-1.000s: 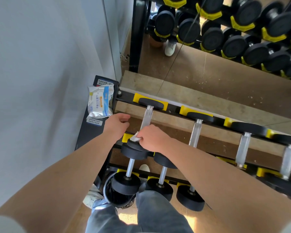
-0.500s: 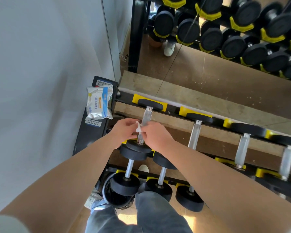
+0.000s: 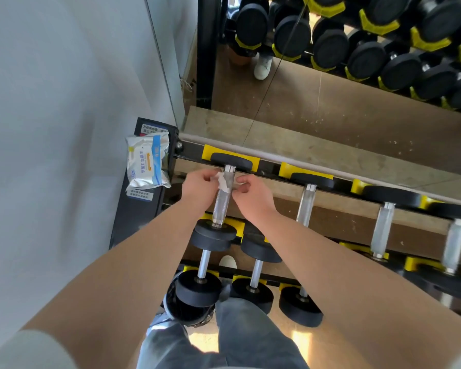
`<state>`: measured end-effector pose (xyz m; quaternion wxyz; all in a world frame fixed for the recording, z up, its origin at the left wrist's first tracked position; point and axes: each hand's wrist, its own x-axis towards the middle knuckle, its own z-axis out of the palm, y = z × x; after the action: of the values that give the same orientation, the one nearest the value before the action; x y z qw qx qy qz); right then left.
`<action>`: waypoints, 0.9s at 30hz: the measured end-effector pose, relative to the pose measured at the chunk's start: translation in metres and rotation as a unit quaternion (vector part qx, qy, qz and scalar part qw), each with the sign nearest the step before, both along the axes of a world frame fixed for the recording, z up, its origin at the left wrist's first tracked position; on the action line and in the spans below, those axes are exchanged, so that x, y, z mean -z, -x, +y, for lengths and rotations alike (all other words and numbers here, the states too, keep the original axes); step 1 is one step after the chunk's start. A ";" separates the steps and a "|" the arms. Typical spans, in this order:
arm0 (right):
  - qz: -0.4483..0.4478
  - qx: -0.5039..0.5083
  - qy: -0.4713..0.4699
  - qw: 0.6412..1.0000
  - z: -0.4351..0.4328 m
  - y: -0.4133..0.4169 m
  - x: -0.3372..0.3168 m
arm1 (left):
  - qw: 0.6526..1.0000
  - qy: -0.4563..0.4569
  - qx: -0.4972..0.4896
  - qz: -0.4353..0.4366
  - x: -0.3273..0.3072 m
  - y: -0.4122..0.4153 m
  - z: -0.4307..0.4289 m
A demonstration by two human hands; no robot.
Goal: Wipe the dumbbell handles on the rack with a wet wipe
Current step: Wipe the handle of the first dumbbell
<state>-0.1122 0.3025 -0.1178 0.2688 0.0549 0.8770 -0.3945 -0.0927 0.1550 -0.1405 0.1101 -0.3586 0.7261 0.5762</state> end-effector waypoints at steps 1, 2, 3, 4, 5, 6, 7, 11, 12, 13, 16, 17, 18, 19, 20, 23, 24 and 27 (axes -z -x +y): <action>-0.010 -0.004 -0.010 1.000 0.000 0.000 0.001 | 0.999 0.016 0.041 -0.015 0.000 -0.005 -0.001; -0.023 -0.009 -0.017 1.000 -0.002 -0.001 0.002 | 0.994 0.038 0.099 -0.031 0.001 -0.010 -0.003; -0.040 -0.017 -0.018 0.999 -0.005 -0.002 0.004 | 0.977 0.074 0.189 -0.063 -0.004 -0.015 -0.005; -0.057 -0.021 -0.014 0.998 -0.008 -0.004 0.006 | 0.951 0.113 0.269 -0.103 -0.008 -0.020 -0.006; -0.071 -0.020 -0.004 0.997 -0.011 -0.006 0.008 | 0.922 0.146 0.331 -0.135 -0.011 -0.024 -0.007; -0.077 -0.014 0.006 0.997 -0.013 -0.007 0.010 | 0.910 0.155 0.354 -0.153 -0.013 -0.029 -0.008; -0.079 -0.008 0.013 0.997 -0.013 -0.008 0.013 | 0.906 0.164 0.363 -0.145 -0.009 -0.032 -0.008; -0.074 0.001 0.024 0.997 -0.009 -0.013 0.016 | 0.995 -0.025 0.060 -0.074 0.009 -0.021 -0.008; -0.072 0.001 0.023 0.997 -0.009 -0.015 0.017 | 0.996 -0.077 0.007 -0.054 0.010 -0.014 -0.008; -0.069 0.001 0.021 0.997 -0.008 -0.016 0.018 | 0.993 -0.113 -0.019 -0.034 0.011 -0.007 -0.008; -0.066 -0.010 0.010 0.998 -0.008 -0.021 0.017 | 0.991 -0.134 -0.006 -0.016 0.014 -0.006 -0.006; -0.068 -0.015 0.007 0.998 -0.007 -0.021 0.017 | 0.990 -0.139 0.020 -0.025 0.018 -0.012 -0.007; -0.070 -0.021 0.003 0.997 -0.006 -0.021 0.016 | 0.987 -0.141 0.058 -0.047 0.018 -0.019 -0.008; -0.072 -0.028 -0.005 0.997 -0.003 -0.021 0.016 | 0.984 -0.118 0.113 -0.074 0.018 -0.023 -0.010; -0.074 -0.035 -0.016 0.996 -0.001 -0.020 0.015 | 0.976 -0.073 0.179 -0.099 0.017 -0.026 -0.014; -0.084 -0.045 -0.050 0.994 0.005 -0.017 0.012 | 0.929 0.074 0.331 -0.145 0.008 -0.023 -0.020; -0.088 -0.042 -0.053 0.994 0.007 -0.017 0.012 | 0.922 0.086 0.347 -0.149 0.004 -0.021 -0.020; -0.099 -0.033 -0.045 0.994 0.011 -0.020 0.012 | 0.962 -0.023 0.239 -0.132 0.000 -0.007 -0.016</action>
<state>-0.0924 0.3133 -0.1294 0.3645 0.0773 0.8640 -0.3385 -0.0854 0.1386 -0.1401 0.3481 -0.2451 0.7559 0.4974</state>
